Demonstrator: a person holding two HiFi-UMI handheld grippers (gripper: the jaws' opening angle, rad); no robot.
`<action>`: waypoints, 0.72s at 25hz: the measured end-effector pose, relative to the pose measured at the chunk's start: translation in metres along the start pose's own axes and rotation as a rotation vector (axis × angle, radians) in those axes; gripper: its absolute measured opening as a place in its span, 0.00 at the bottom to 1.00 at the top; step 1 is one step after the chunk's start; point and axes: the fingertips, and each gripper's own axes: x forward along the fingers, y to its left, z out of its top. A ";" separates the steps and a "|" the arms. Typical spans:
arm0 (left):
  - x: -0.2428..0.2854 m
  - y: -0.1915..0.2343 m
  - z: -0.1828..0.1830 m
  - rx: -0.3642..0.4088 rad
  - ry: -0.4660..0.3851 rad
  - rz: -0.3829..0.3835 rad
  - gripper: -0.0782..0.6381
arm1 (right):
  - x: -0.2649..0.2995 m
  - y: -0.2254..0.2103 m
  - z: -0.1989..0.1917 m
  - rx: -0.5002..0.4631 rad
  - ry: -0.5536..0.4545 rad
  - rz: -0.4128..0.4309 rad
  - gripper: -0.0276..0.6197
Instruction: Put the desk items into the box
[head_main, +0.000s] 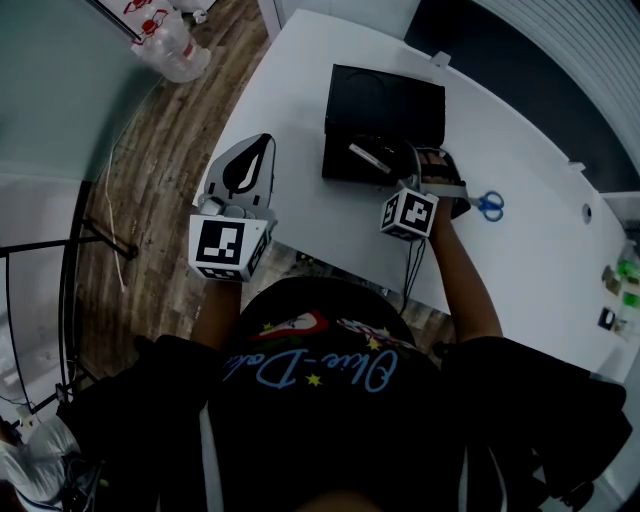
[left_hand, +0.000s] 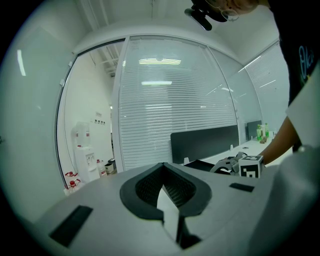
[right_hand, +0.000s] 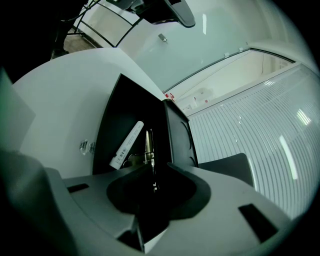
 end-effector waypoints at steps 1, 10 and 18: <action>-0.001 0.000 0.000 0.003 -0.001 0.000 0.12 | 0.000 0.000 0.000 0.000 0.001 0.000 0.19; -0.002 0.000 0.004 0.002 -0.005 0.001 0.12 | -0.001 -0.002 -0.003 0.003 0.025 -0.006 0.21; -0.006 0.000 0.004 0.011 -0.012 -0.009 0.12 | -0.005 0.003 -0.004 -0.011 0.032 0.036 0.25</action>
